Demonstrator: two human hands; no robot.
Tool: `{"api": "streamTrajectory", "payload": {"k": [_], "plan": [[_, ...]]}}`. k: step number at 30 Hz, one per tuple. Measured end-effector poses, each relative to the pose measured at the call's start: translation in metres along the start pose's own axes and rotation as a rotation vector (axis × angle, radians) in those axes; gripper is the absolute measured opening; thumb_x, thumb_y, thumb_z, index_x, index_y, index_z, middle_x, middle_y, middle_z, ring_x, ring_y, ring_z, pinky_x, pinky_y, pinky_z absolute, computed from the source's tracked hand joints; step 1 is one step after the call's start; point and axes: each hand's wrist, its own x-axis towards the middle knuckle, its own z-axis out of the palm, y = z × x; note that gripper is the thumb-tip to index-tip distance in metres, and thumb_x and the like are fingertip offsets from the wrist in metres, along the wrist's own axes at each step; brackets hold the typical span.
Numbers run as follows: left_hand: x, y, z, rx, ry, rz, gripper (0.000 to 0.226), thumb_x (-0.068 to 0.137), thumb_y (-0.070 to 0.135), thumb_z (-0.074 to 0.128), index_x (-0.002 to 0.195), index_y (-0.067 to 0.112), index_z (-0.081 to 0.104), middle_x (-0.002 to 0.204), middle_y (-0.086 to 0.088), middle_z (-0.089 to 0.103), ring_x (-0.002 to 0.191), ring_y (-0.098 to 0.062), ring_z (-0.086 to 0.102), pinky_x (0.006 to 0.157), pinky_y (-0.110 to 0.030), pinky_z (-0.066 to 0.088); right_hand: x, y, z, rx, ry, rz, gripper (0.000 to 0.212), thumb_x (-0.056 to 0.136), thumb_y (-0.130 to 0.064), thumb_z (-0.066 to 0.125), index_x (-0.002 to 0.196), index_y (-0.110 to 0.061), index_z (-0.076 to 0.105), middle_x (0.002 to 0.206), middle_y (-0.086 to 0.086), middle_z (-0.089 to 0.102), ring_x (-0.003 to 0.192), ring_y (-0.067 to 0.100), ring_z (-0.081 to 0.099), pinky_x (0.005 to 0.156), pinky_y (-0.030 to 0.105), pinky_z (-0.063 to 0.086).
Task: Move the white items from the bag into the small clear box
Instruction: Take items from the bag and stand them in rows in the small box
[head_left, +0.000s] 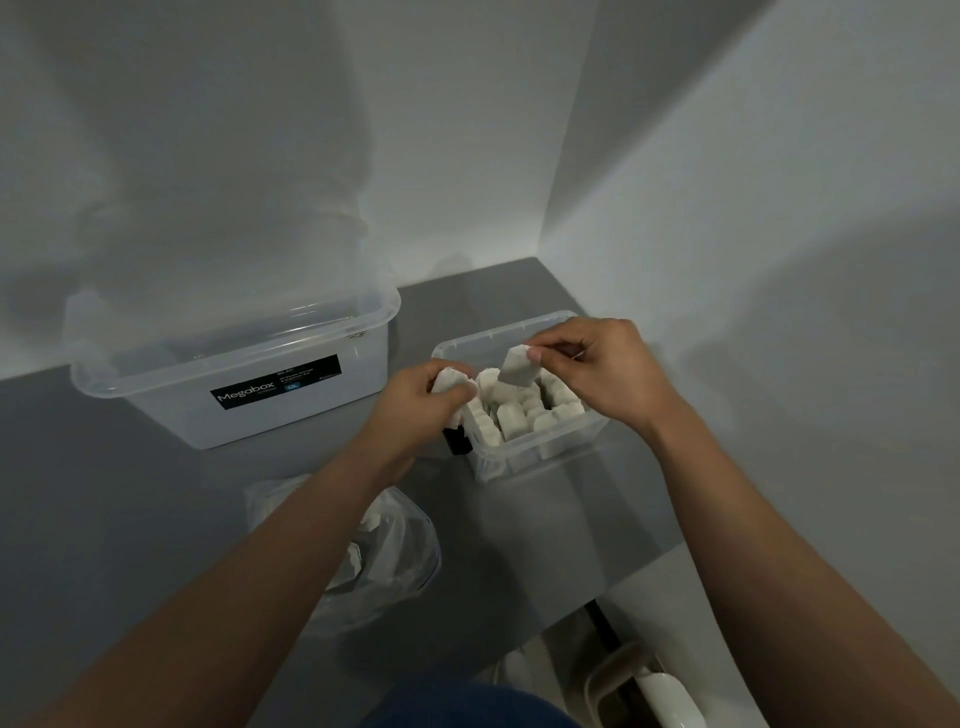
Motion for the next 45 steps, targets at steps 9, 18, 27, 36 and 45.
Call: {"api": "streamTrajectory", "payload": {"k": [9,18,27,36,45], "plan": [[-0.012,-0.004,-0.015,-0.265,0.04,-0.096,0.024,0.1,0.016,0.058,0.096,0.021,0.081,0.091,-0.002,0.076,0.087,-0.02,0.071,0.086,-0.041,0.061,0.027,0.033,0.025,-0.243,-0.429,0.136,0.01,0.091,-0.028,0.075,0.099,-0.027,0.081,0.092,-0.017,0.069,0.077,-0.003,0.064,0.081,0.021,0.052],[-0.016,-0.004,-0.015,-0.294,-0.008,-0.107,0.018,0.098,0.009,0.065,0.112,0.016,0.073,0.106,-0.014,0.074,0.096,-0.027,0.075,0.079,-0.03,0.061,0.046,0.065,0.065,-0.446,-0.582,0.153,0.013,0.086,-0.029,0.08,0.099,-0.028,0.082,0.101,-0.009,0.077,0.092,0.01,0.066,0.086,0.026,0.051],[-0.015,-0.004,-0.012,-0.173,-0.046,-0.029,0.029,0.087,0.002,0.076,0.112,0.014,0.07,0.097,-0.007,0.078,0.092,-0.023,0.077,0.079,-0.032,0.062,0.045,0.058,0.056,-0.394,-0.471,0.155,0.013,0.091,-0.035,0.07,0.095,-0.028,0.08,0.096,-0.007,0.077,0.085,0.012,0.069,0.085,0.036,0.059],[-0.008,0.006,-0.001,0.139,-0.089,0.157,0.016,0.085,0.017,0.082,0.1,0.015,0.079,0.086,-0.002,0.078,0.083,-0.021,0.075,0.084,-0.046,0.06,0.017,-0.022,0.013,0.174,-0.296,-0.034,0.024,0.091,-0.041,0.074,0.115,-0.038,0.074,0.099,-0.017,0.074,0.085,0.003,0.069,0.074,0.02,0.053],[-0.003,0.007,0.018,0.052,-0.16,0.118,0.021,0.087,0.017,0.079,0.108,0.015,0.077,0.097,-0.007,0.079,0.095,-0.031,0.075,0.094,-0.054,0.055,0.017,-0.012,-0.007,-0.131,-0.247,-0.128,0.013,0.091,-0.039,0.073,0.102,-0.033,0.078,0.091,-0.023,0.07,0.083,-0.007,0.062,0.073,0.008,0.039]]}}
